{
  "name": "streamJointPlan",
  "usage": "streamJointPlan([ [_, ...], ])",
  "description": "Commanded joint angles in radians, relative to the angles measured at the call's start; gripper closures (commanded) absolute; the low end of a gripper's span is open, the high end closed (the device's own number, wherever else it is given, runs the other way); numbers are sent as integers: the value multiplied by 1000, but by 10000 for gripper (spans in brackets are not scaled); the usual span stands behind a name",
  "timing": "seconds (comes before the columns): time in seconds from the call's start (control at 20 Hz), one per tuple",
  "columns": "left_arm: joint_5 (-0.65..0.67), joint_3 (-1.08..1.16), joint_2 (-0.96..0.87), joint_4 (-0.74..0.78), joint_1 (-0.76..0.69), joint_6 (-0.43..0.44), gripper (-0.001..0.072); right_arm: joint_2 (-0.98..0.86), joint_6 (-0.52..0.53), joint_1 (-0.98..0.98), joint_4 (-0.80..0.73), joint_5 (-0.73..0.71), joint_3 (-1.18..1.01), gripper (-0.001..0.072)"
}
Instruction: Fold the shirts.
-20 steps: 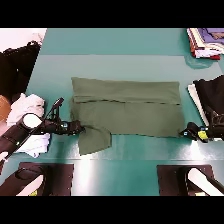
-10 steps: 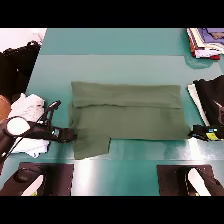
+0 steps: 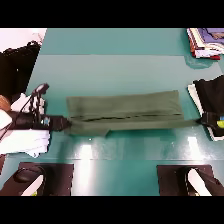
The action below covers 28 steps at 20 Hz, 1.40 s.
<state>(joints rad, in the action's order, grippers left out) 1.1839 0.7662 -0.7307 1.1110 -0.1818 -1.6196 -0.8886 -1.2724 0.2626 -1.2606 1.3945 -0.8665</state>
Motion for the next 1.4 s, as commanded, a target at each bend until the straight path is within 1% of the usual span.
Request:
streamJointPlan([
  [0.0, -179, 101, -208, 53, 0, 60, 680, -213, -20, -93, 11, -90, -148, 700],
  [0.1, -245, 159, -340, 89, 0, 60, 679, -344, -62, -116, 13, -117, -233, 700],
  [0.25, -335, 238, -483, 90, 0, 56, 679, -513, -66, -142, 42, -112, -353, 699],
  [0.35, -365, 274, -542, 86, 0, 56, 679, -597, -65, -145, 79, -111, -418, 699],
  [0.45, -384, 284, -558, 86, 0, 55, 678, -662, -65, -144, 126, -104, -478, 695],
  [0.5, -386, 286, -557, 86, 0, 55, 674, -688, -61, -141, 147, -100, -506, 623],
  [0.55, -385, 287, -557, 86, 0, 54, 473, -711, -61, -132, 172, -92, -535, 382],
  [0.6, -382, 290, -557, 86, 0, 44, 178, -728, -59, -124, 194, -79, -560, 257],
  [0.65, -378, 290, -556, 86, 0, 40, 98, -740, -42, -114, 217, -52, -581, 252],
  [0.7, -356, 297, -553, 87, 0, 40, 97, -742, -23, -97, 223, -26, -589, 251],
  [0.8, -275, 331, -548, 86, 0, 41, 100, -741, 23, -57, 217, 42, -591, 252],
  [0.85, -230, 349, -548, 86, 0, 42, 264, -741, 27, -26, 218, 73, -583, 252],
  [0.9, -193, 360, -548, 76, 0, 61, 582, -741, 35, 5, 220, 94, -568, 252],
  [0.95, -178, 362, -548, 52, 0, 92, 670, -741, 48, 34, 220, 104, -541, 252],
  [1.15, -188, 361, -550, -52, 0, 101, 670, -760, 117, 109, 232, 64, -394, 251],
  [1.2, -197, 361, -553, -72, 0, 102, 670, -780, 142, 113, 265, 64, -375, 251],
  [1.35, -207, 361, -566, -110, -19, 101, 679, -844, 172, 92, 393, 63, -357, 252],
])
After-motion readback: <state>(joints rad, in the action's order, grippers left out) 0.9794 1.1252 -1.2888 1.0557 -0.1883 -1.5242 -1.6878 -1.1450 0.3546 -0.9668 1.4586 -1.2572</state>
